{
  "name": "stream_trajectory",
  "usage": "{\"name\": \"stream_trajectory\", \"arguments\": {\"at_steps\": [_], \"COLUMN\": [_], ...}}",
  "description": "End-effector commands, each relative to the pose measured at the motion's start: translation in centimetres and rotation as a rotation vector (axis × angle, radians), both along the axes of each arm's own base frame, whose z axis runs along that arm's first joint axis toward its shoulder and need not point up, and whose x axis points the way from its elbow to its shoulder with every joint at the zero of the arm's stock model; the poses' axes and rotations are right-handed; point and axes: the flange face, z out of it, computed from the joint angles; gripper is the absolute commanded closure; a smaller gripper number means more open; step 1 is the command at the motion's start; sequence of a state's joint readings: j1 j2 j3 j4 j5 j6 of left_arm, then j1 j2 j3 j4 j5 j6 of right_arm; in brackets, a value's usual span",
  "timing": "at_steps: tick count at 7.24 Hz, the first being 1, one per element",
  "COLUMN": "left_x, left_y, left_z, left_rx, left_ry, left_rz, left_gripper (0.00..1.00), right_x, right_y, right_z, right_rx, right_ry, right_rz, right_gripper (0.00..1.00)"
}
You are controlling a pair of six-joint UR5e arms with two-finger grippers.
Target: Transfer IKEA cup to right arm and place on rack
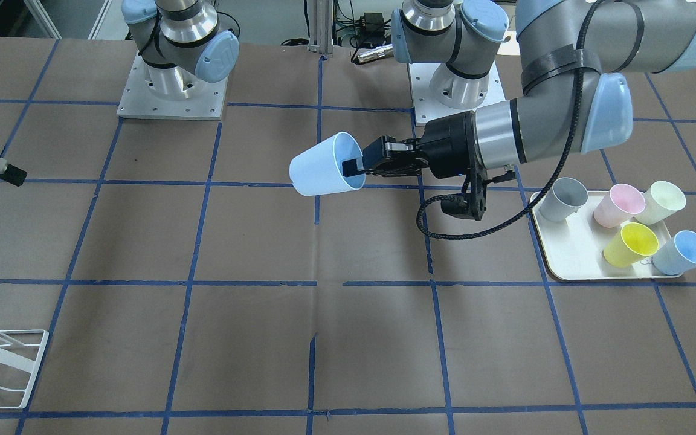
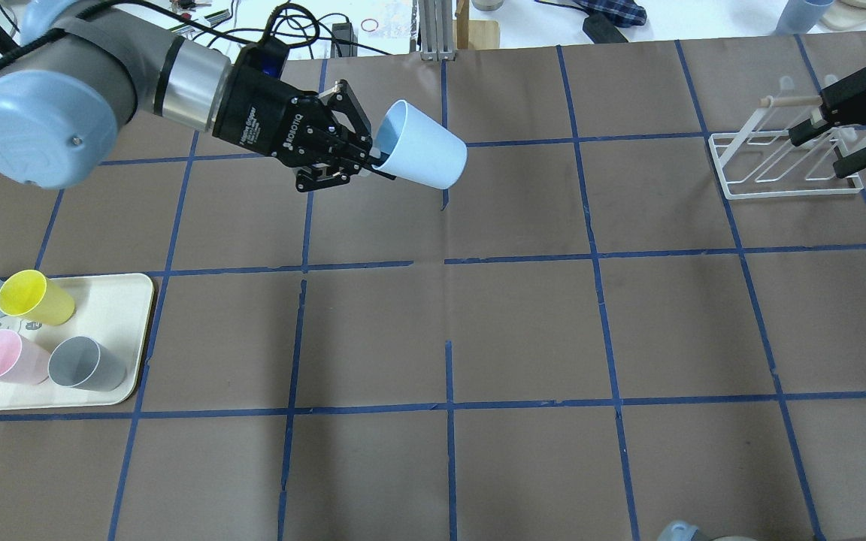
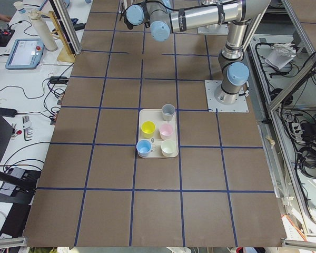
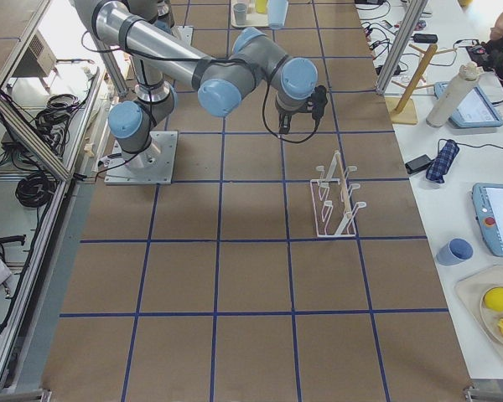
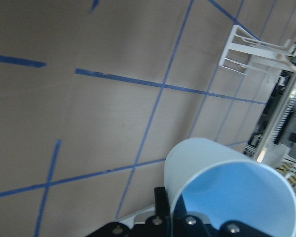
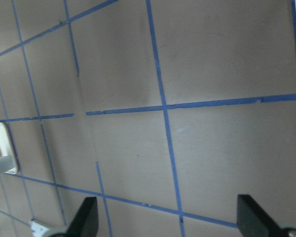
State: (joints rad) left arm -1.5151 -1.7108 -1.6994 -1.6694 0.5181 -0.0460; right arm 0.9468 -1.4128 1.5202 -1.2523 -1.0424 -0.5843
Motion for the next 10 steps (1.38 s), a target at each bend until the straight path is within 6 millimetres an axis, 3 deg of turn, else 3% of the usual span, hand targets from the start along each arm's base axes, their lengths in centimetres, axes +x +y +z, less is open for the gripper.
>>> {"name": "stream_trajectory", "arguments": {"at_steps": [1,4,6,9,10], "left_x": [-2.5,-3.2,-6.5,-7.5,-7.6], "left_y": [2.7,4.7,6.3,6.0,6.2], "left_z": [-2.6,-5.1,-4.9,-5.9,-6.2], "left_rx": [0.048,0.012,0.025,0.015,0.022], "left_ry": [0.232,0.41,0.506,0.549,0.548], "left_rz": [0.056,0.114,0.106,0.109,0.109], "left_gripper": [1.0,1.0,1.0,1.0,1.0], "right_x": [0.1,3.0,4.6,12.7,14.6], "right_y": [1.2,2.2,2.2,1.1,1.5], "right_z": [-2.2,-2.4,-1.9,-1.2,-1.2], "right_rx": [0.112,0.135,0.114,0.126,0.178], "right_ry": [-0.313,-0.64,-0.722,-0.767,-0.789], "right_rz": [-0.095,-0.185,-0.213,-0.126,-0.114], "right_gripper": [0.0,0.0,0.0,0.0,0.0]}}
